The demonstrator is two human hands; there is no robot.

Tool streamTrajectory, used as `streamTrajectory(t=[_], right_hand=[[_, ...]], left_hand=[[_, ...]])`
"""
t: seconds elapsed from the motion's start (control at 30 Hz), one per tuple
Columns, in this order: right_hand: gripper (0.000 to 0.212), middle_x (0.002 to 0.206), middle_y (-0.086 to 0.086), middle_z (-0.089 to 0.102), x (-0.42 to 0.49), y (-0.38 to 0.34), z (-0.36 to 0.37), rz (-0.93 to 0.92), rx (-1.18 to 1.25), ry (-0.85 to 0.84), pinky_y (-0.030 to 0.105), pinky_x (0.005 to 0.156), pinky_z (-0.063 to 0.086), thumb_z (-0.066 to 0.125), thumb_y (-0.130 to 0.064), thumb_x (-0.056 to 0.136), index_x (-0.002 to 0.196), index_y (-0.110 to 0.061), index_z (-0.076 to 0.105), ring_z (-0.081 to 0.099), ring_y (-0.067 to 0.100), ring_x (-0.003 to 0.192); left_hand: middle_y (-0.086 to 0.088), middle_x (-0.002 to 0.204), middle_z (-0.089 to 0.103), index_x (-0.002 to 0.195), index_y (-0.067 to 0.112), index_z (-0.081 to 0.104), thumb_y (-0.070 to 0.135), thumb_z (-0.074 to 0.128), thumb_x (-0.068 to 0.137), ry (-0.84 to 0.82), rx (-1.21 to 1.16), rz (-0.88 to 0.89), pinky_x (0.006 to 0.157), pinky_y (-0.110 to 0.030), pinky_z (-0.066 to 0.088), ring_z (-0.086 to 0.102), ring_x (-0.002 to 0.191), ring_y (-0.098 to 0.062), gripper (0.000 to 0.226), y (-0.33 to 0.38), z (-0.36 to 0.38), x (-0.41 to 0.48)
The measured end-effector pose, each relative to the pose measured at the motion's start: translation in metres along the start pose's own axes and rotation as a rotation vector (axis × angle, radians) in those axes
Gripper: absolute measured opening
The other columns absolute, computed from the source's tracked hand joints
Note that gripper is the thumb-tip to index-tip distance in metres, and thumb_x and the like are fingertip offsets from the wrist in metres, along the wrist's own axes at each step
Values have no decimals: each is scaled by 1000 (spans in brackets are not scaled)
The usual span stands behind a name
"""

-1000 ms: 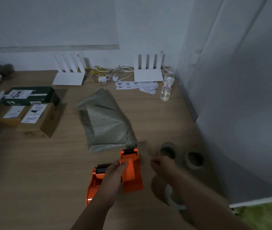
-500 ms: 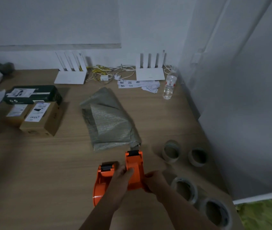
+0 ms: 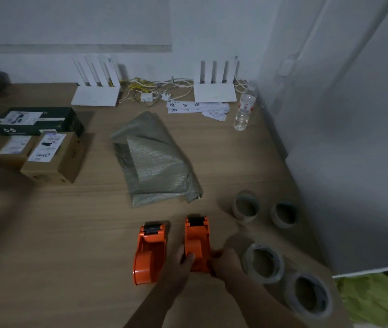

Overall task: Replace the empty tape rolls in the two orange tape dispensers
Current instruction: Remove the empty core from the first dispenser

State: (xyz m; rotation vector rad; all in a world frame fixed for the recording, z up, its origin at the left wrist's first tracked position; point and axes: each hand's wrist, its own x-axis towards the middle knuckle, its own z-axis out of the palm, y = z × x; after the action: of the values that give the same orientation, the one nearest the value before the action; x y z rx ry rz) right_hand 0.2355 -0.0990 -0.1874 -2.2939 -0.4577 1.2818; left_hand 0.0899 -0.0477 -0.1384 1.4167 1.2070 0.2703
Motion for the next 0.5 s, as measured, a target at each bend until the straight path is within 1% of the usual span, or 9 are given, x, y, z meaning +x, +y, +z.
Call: streamTrajectory(t=[0.07,0.1,0.17,0.27,0.33,0.4,0.43,0.5], right_hand=[[10,75,16,76,2,2,2,10,-43,27,43,72,62,67,-20,67,70,-12,71,73,31,75],[14,80,16,76,4,3,4,19,-61,38,43,75,61,68,-23,66,74,-13,71,73,32,80],[20,86,14,77,3,3,4,30,-90,43,40,78,61,69,-27,66,80,-13,71,73,31,84],[16,89,13,77,-6,-3,1,33,-100,58,38,79,60,72,-26,68,79,-16,69,73,28,87],[18,91,13,77,-10,-5,-2,28,-117,52,39,81,60,72,-26,70,83,-14,72,73,27,88],[12,92,12,77,-12,-7,-4,16,-151,39,37,82,59,69,-28,73,77,-16,70,72,26,90],[13,93,11,77,-13,-8,-5,4,-167,34,35,82,58,67,-28,74,76,-16,71,72,25,91],[24,95,12,77,-16,-10,-6,-9,-182,29,33,81,56,64,-29,78,86,-10,75,71,26,94]], left_hand=[[4,119,68,120,29,61,39,54,88,0,42,-14,103,-39,46,61,110,-12,34,-6,2,2],[3,118,68,120,28,61,42,53,85,-4,50,-11,102,-39,46,61,110,-13,38,-7,2,2],[0,114,68,115,26,62,37,53,85,-8,55,16,100,-36,46,62,107,-14,33,-5,4,2],[-1,114,68,119,19,62,23,57,93,-29,44,18,99,-33,46,61,108,-14,27,-7,6,3],[-2,113,69,115,22,63,19,58,93,-25,29,8,99,-34,47,62,108,-16,23,-10,7,3],[-1,109,69,104,30,62,17,60,92,-12,-1,-14,92,-29,48,63,105,-15,18,-9,7,2],[0,107,70,99,32,61,16,61,91,-11,-16,-30,89,-27,48,64,103,-14,18,-9,6,2],[1,106,71,98,31,61,17,64,90,-5,-56,-62,89,-27,50,65,102,-13,17,-10,4,1]])
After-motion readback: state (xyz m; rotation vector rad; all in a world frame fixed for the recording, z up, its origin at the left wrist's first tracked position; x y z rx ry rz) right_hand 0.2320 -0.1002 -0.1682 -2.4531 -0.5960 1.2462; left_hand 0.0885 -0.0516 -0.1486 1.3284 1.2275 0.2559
